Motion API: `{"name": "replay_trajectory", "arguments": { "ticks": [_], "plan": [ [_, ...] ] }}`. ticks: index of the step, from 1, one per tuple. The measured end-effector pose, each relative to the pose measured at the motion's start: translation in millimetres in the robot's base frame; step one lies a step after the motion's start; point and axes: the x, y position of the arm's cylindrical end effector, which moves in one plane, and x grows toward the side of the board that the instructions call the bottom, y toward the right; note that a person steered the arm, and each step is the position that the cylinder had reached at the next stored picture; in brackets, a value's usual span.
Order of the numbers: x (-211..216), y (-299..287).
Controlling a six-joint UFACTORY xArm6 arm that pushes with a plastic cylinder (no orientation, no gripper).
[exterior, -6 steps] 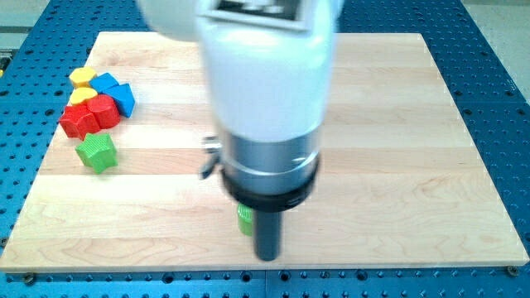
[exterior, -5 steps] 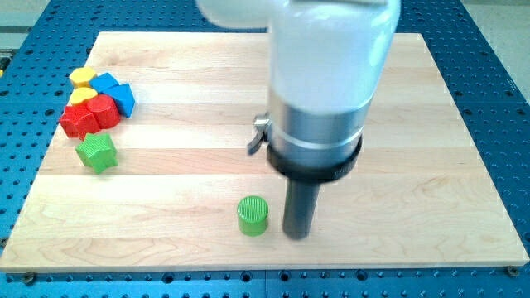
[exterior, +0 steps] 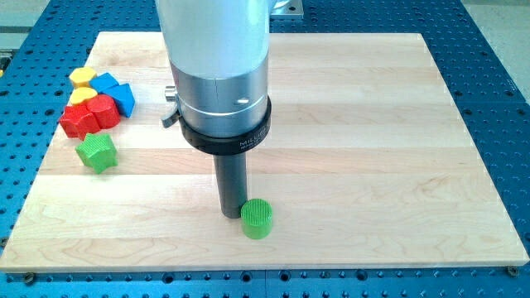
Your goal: Move both the green blocks to the bottom center of the board
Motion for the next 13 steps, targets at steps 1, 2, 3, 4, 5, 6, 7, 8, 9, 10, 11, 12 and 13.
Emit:
{"name": "replay_trajectory", "arguments": {
  "ticks": [1, 2, 3, 4, 5, 6, 7, 8, 9, 10, 11, 12, 13],
  "plan": [
    [8.3, 5.6],
    [25.6, 20.5],
    [40.0, -32.3],
    [43.4, -150.7],
    [-19.4, -236.0],
    [-94.1, -240.2],
    [-84.3, -166.9],
    [-27.9, -115.3],
    [-27.7, -127.6],
    [3.4, -87.9],
    [4.9, -22.4],
    [-8.2, -63.8],
    [4.6, -98.1]
  ]
}}
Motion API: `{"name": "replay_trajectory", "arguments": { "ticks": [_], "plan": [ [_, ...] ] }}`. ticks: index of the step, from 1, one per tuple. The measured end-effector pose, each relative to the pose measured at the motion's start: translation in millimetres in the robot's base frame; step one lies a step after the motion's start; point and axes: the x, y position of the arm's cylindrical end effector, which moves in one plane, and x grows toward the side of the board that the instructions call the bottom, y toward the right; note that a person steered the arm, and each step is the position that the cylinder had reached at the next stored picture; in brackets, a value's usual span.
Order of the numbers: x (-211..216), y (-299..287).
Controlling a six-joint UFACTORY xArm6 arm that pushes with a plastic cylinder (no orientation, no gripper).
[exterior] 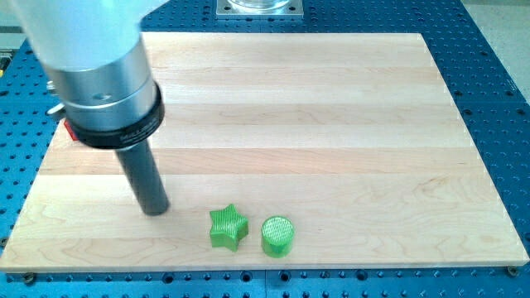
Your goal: Move both the green blocks to the bottom center of the board
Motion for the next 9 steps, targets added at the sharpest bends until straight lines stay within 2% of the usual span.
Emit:
{"name": "replay_trajectory", "arguments": {
  "ticks": [1, 3, 4, 5, 6, 7, 8, 9],
  "plan": [
    [34.4, 38.8],
    [49.2, 105.7],
    [59.2, 103.0],
    [59.2, 103.0],
    [59.2, 127.1],
    [57.5, 186.3],
    [59.1, 209.9],
    [23.1, 228.1]
  ]
}}
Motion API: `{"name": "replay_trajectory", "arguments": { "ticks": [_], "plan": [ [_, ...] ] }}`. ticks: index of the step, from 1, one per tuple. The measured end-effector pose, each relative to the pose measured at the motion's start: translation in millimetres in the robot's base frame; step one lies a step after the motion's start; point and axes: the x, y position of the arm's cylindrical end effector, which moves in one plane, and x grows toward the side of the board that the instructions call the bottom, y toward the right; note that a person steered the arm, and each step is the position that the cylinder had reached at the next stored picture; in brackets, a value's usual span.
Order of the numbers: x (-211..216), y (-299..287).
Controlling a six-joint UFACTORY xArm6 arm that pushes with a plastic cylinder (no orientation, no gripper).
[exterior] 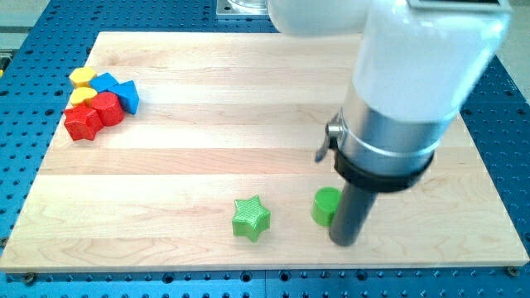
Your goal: Move both the green blocks to the bottom center of the board
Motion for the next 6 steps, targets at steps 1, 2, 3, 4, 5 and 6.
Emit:
{"name": "replay_trajectory", "arguments": {
  "ticks": [1, 2, 3, 4, 5, 6],
  "plan": [
    [9.2, 22.1],
    [-33.7, 63.6],
    [-29.7, 20.1],
    [-25.1, -15.2],
    [-25.3, -57.3],
    [-52.5, -54.8]
  ]
}}
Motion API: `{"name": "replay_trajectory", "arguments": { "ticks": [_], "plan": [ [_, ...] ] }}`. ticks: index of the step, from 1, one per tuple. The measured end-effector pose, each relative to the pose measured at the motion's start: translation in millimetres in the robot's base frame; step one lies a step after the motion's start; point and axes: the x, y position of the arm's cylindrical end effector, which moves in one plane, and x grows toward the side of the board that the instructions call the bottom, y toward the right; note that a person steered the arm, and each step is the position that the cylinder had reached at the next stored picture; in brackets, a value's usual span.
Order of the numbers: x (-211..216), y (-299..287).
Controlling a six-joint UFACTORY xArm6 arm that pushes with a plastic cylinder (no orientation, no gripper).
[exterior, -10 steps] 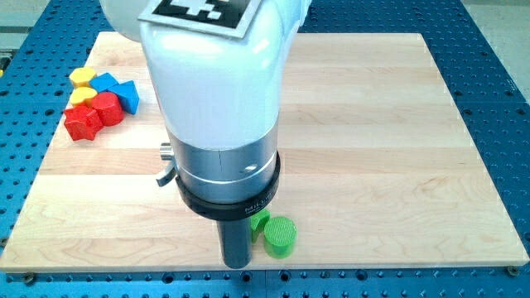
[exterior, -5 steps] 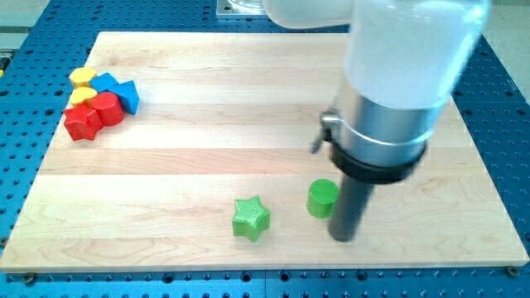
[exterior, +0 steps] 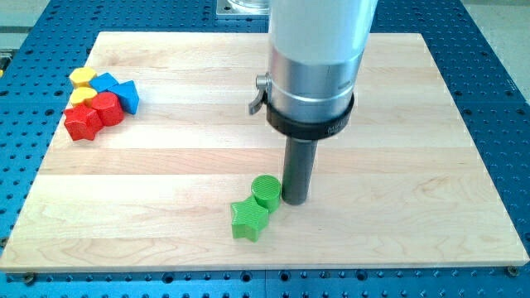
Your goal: Move both the green blocks to the bottom center of the board
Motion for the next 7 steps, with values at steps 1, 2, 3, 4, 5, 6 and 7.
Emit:
{"name": "replay_trajectory", "arguments": {
  "ticks": [1, 2, 3, 4, 5, 6, 7],
  "plan": [
    [-0.8, -21.7],
    [-0.4, -21.7],
    [-1.4, -40.1],
    [-32.3, -69.9],
    [-11.8, -82.2],
    [-16.6, -55.6],
    [-31.6, -47.0]
  ]
}}
